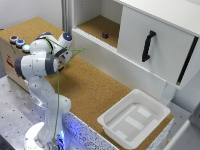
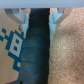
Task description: Open the cabinet drawer
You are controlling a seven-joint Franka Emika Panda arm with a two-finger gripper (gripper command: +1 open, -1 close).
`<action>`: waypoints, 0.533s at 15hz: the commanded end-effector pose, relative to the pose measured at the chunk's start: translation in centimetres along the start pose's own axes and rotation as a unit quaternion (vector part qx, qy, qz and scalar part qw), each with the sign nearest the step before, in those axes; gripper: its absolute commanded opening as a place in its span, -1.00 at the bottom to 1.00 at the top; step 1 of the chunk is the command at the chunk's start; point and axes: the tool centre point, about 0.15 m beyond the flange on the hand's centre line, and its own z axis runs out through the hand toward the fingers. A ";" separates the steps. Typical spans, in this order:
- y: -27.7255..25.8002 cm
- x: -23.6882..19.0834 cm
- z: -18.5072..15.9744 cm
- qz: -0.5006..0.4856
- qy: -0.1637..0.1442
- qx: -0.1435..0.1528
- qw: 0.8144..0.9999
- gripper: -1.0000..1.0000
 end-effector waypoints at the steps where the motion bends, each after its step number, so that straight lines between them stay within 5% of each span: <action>1: 3.7 0.0 -0.5 -0.008 -0.003 0.041 0.999 -1.00; 8: 5.4 0.3 -1.4 -0.009 -0.001 0.043 0.999 -1.00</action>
